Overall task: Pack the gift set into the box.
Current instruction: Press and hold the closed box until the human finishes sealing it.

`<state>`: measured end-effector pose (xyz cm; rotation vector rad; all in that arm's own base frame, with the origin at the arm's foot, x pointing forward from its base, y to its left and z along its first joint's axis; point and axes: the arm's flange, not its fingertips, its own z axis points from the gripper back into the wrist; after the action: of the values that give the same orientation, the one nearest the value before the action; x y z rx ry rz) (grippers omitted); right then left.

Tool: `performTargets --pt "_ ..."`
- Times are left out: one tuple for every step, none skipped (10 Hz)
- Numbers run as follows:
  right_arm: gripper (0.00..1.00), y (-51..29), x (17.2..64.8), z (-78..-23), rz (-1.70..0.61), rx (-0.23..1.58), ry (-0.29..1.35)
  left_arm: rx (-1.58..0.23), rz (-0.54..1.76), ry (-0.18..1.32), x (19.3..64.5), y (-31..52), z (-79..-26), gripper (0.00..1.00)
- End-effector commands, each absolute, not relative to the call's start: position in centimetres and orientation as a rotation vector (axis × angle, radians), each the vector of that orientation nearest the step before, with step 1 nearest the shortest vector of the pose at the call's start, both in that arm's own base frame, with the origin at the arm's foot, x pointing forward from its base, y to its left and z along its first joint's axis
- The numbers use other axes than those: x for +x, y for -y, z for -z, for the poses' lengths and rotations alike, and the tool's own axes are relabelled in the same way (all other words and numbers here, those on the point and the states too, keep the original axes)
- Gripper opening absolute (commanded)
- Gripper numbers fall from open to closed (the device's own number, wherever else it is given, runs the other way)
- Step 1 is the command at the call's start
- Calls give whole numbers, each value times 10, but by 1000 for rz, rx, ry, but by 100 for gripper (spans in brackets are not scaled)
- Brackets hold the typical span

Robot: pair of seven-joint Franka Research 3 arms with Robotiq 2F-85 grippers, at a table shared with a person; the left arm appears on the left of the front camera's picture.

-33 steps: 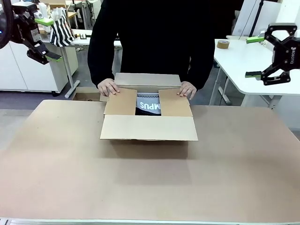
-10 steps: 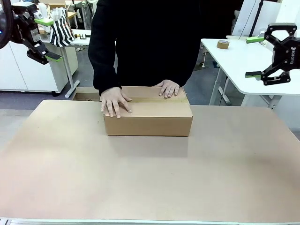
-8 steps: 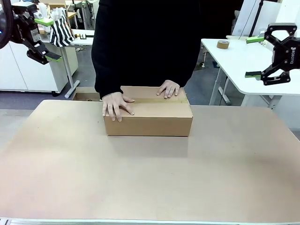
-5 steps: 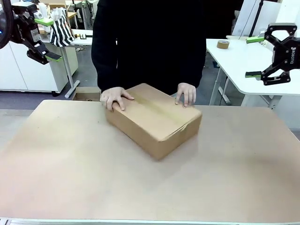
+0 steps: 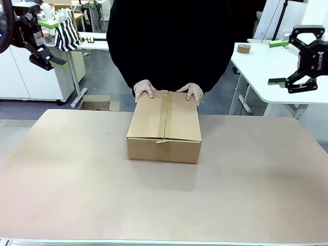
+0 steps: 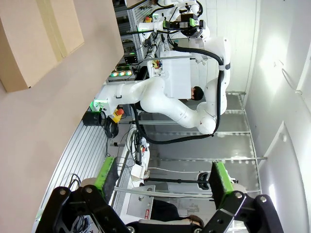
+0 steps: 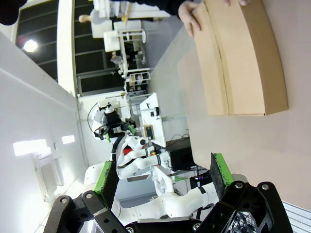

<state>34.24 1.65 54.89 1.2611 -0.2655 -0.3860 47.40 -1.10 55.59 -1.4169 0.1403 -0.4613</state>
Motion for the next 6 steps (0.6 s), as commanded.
performTargets --pt "100 -19 345 -548 369 1286 286 -1407 482 -125 473 9 -553 100" --pt "100 -19 345 -548 369 1286 286 -1407 482 -125 473 9 -553 100" --pt "100 -19 345 -548 369 1286 286 -1407 482 -125 473 9 -553 100" --pt "100 -19 345 -548 369 1286 286 -1407 482 -125 473 9 -553 100" --pt "100 -19 345 -548 369 1286 286 -1407 482 -125 473 9 -553 100" --pt "100 -19 345 -548 369 1286 286 -1407 482 -125 473 9 -553 100"
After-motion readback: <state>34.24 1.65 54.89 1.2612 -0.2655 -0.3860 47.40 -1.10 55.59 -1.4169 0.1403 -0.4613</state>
